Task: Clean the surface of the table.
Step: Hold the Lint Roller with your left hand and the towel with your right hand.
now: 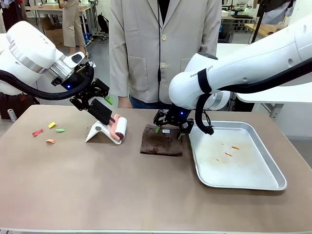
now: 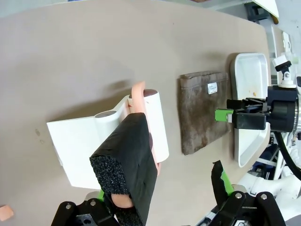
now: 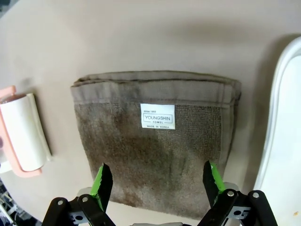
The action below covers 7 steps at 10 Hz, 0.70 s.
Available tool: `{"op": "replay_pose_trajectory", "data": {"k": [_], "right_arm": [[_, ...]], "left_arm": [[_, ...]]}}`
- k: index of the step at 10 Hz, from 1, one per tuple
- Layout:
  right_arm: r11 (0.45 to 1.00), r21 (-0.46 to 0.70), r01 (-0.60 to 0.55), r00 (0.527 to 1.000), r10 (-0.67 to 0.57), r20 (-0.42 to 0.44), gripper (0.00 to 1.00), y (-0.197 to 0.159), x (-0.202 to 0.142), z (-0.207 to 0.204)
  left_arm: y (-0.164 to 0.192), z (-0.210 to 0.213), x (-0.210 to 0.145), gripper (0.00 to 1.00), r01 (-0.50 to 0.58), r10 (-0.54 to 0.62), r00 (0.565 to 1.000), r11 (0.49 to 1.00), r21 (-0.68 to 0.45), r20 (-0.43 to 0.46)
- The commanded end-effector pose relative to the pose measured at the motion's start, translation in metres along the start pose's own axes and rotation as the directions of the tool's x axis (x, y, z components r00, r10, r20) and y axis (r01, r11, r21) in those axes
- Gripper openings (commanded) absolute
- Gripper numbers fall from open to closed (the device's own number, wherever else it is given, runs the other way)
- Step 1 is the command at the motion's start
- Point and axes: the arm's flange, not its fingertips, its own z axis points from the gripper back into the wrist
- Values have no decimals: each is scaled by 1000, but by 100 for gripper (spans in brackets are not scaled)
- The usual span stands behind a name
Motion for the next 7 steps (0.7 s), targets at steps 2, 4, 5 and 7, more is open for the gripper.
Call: {"op": "replay_pose_trajectory", "data": {"k": [2, 4, 5, 7], "right_arm": [[998, -43, 41, 999, -40, 26, 100, 11, 5, -1], [997, -61, 55, 998, -54, 30, 100, 11, 7, -2], [997, -60, 52, 998, -50, 28, 100, 12, 7, -2], [997, -58, 49, 999, -47, 27, 100, 14, 8, -2]], "left_arm": [[-3, 0, -2, 100, -49, 49, 999, 999, -4, 11], [4, 0, -3, 100, -93, 93, 996, 996, -2, -10], [6, 1, -4, 100, -109, 109, 994, 994, 6, -15], [11, 4, -5, 100, -135, 136, 990, 990, 47, -24]]}}
